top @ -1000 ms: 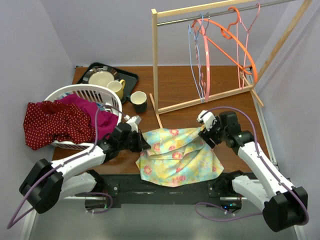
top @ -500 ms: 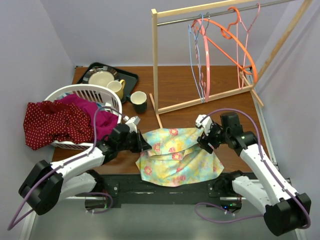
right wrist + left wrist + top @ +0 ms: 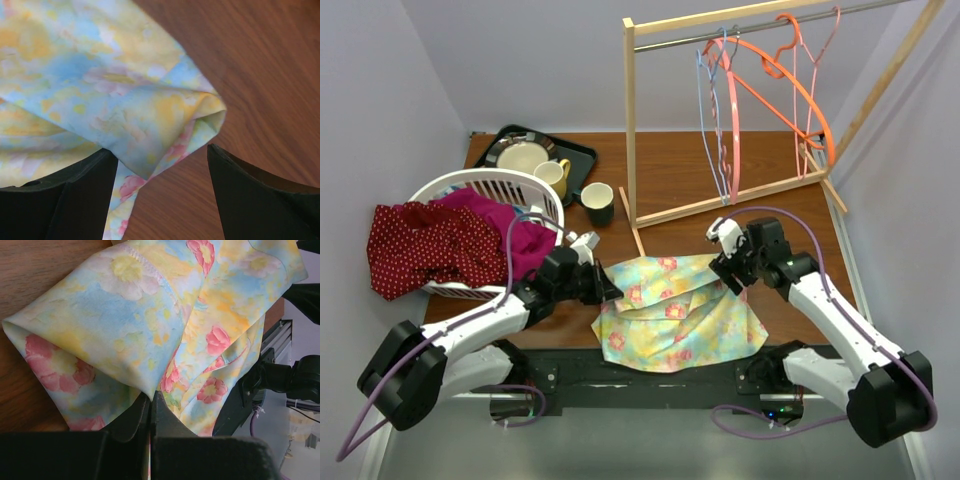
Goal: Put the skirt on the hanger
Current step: Fold the skirt
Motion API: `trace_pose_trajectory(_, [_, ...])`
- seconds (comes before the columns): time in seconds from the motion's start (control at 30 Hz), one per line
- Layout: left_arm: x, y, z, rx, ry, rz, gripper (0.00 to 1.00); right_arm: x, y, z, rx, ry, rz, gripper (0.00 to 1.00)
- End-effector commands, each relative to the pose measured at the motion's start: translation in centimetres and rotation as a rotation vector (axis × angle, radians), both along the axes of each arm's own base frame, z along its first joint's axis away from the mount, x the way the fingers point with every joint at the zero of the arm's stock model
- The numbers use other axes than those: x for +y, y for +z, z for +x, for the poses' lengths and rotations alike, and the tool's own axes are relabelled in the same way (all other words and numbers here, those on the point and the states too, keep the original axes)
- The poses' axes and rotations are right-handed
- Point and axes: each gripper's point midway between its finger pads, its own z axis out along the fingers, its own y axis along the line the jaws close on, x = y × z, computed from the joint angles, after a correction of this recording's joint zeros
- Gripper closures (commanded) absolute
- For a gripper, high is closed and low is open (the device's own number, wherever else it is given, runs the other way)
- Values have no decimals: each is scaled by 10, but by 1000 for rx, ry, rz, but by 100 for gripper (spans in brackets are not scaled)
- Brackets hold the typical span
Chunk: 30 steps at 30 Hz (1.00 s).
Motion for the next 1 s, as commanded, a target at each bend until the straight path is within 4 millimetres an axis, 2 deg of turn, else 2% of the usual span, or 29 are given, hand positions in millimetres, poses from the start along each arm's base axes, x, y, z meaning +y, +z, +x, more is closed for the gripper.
trace_pose_trajectory(0.0, [-2, 16, 9, -49, 12, -54, 100, -22, 15, 29, -136, -176, -58, 26])
trace_pose_trajectory(0.1, [-2, 15, 8, -46, 11, -58, 100, -17, 8, 27, -103, -172, -43, 29])
trace_pose_trajectory(0.2, [-1, 17, 8, -51, 10, -63, 100, -14, 6, 26, -79, -173, -28, 39])
trace_pose_trajectory(0.23, [0, 17, 8, -49, 11, -63, 100, -14, 6, 26, -77, -172, -23, 48])
trace_pose_trajectory(0.3, [1, 17, 8, -49, 14, -64, 100, -11, 8, 26, -74, -164, -13, 59])
trace_pose_trajectory(0.33, [2, 18, 7, -51, 13, -68, 100, -11, 10, 25, -80, -165, -10, 70])
trace_pose_trajectory(0.37, [2, 19, 7, -49, 14, -69, 100, -12, 12, 25, -85, -168, -7, 77])
trace_pose_trajectory(0.4, [3, 21, 7, -54, 16, -74, 100, -13, 19, 26, -106, -173, 1, 83])
trace_pose_trajectory(0.43, [3, 22, 7, -57, 14, -76, 100, -10, 23, 25, -114, -158, 21, 95])
trace_pose_trajectory(0.47, [4, 24, 6, -56, 13, -78, 100, -10, 31, 25, -133, -158, 29, 100])
trace_pose_trajectory(0.57, [4, 36, 6, -72, 7, -93, 100, -14, 66, 26, -232, -160, 47, 100])
trace_pose_trajectory(0.63, [2, 60, 9, -123, -1, -121, 100, -17, 94, 20, -301, -146, 59, 100])
trace_pose_trajectory(0.67, [2, 68, 8, -137, -5, -125, 100, -17, 117, 20, -355, -130, 72, 100])
trace_pose_trajectory(0.7, [2, 92, 10, -195, -14, -145, 100, -18, 131, 16, -386, -124, 78, 100])
trace_pose_trajectory(0.73, [2, 105, 11, -224, -14, -150, 100, -20, 158, 8, -431, -117, 94, 100])
trace_pose_trajectory(0.77, [5, 117, 8, -245, -19, -148, 100, -22, 170, 3, -447, -106, 95, 100])
trace_pose_trajectory(0.8, [5, 146, 11, -314, -29, -162, 100, -20, 182, -3, -455, -85, 106, 100])
trace_pose_trajectory(0.83, [6, 159, 11, -344, -32, -164, 100, -21, 203, -15, -470, -62, 116, 100])
trace_pose_trajectory(0.87, [8, 169, 8, -359, -37, -160, 100, -20, 214, -22, -490, -15, 110, 100])
trace_pose_trajectory(0.9, [11, 200, 6, -431, -41, -182, 100, -14, 225, -32, -498, 40, 137, 100])
trace_pose_trajectory(0.93, [13, 209, 4, -444, -43, -178, 100, -15, 245, -47, -518, 73, 146, 100])
trace_pose_trajectory(0.97, [16, 225, -1, -482, -48, -192, 100, -16, 256, -55, -551, 132, 120, 100])
